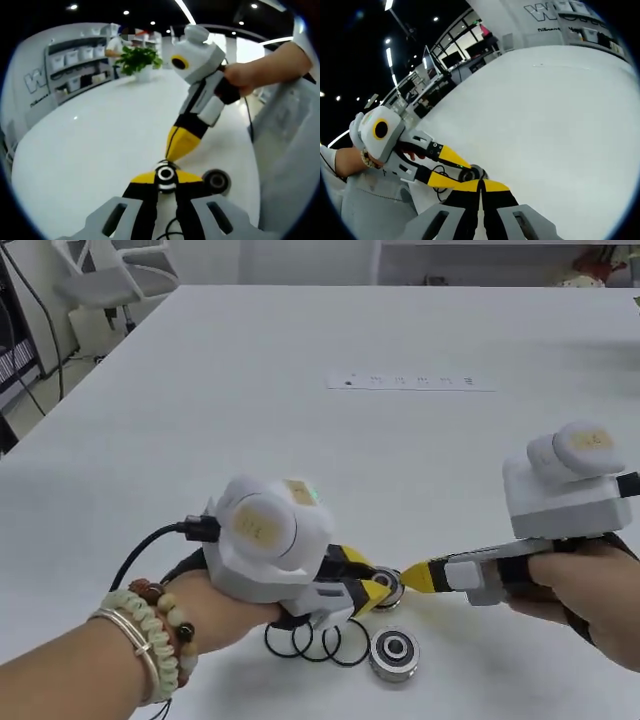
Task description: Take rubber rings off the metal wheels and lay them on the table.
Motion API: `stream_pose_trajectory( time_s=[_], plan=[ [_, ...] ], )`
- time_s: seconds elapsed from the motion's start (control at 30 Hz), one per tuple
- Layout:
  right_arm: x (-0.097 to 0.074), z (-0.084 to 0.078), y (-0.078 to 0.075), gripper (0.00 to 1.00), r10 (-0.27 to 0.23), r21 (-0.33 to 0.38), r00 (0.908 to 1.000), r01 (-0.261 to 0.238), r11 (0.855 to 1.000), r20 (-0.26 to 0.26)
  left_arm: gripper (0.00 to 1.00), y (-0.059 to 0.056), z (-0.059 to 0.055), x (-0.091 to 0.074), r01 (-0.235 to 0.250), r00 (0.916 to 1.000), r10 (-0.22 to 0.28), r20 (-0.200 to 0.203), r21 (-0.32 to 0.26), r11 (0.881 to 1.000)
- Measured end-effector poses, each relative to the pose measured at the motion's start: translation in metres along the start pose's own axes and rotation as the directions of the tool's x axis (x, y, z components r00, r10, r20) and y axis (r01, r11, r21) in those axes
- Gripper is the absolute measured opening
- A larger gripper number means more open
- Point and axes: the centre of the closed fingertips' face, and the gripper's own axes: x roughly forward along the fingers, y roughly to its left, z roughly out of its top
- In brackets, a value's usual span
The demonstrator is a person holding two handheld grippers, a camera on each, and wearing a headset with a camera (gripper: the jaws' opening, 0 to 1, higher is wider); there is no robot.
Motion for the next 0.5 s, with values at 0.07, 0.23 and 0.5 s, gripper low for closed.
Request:
stream_pose_trajectory(
  time_s=[0.07, 0.23, 0.5],
  plan=[
    [-0.0006, 0.0009, 0.0016, 0.0, 0.001, -0.001, 1.0, -0.001, 1.0, 0.002, 0.13, 0.0009, -0.0002, -0.0001, -0.002, 1.0, 0.002, 0.001, -0.002, 1.0],
    [-0.0002, 0.0028, 0.0044, 0.0, 0.002, -0.019, 1.0, -0.002, 1.0, 0.0, 0.13, 0.0015, -0.0001, -0.0004, -0.003, 0.9999, 0.004, 0.014, -0.015, 1.0],
    [0.0007, 0.0043, 0.008, 0.0, 0.012, -0.031, 0.9999, -0.012, 0.999, -0.004, 0.13, 0.0014, -0.0002, -0.0007, -0.005, 0.9997, 0.005, 0.022, -0.024, 1.0]
  ],
)
